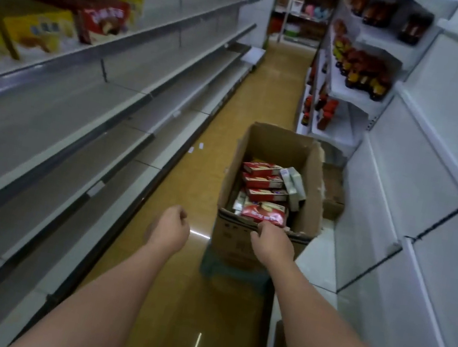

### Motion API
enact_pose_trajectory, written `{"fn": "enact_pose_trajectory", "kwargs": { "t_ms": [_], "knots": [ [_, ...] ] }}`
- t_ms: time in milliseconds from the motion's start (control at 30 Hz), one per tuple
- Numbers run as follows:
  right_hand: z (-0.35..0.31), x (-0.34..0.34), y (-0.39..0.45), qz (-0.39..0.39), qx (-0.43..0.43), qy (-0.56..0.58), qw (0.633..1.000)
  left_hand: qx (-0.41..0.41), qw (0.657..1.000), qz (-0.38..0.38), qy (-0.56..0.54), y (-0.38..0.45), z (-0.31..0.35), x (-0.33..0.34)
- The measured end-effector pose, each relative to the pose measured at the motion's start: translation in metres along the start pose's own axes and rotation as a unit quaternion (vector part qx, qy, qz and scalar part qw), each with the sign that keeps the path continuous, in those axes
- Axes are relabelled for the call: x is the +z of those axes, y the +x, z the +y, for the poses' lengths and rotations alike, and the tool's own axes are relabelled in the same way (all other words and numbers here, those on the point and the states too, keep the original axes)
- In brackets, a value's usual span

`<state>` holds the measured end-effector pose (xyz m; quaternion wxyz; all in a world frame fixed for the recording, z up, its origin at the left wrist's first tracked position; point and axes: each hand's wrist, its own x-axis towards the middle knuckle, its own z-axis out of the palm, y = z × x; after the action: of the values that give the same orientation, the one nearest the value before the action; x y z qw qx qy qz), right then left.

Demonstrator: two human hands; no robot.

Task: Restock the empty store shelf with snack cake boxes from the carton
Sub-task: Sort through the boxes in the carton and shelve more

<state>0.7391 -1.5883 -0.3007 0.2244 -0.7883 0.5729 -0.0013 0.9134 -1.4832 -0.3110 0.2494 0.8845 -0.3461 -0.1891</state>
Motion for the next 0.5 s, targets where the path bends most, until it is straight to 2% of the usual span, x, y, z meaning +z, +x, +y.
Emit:
{"fn": "enact_pose_trajectory", "kwargs": {
  "t_ms": [267, 500],
  "knots": [
    [0.088, -0.043, 0.058, 0.027, 0.06, 0.029, 0.997, 0.038, 0.998, -0.029, 0.037, 0.041, 0.092, 0.075],
    [0.115, -0.054, 0.109, 0.028, 0.078, 0.035, 0.996, 0.072, 0.993, -0.079, 0.046, 0.08, 0.142, 0.12]
  ]
}}
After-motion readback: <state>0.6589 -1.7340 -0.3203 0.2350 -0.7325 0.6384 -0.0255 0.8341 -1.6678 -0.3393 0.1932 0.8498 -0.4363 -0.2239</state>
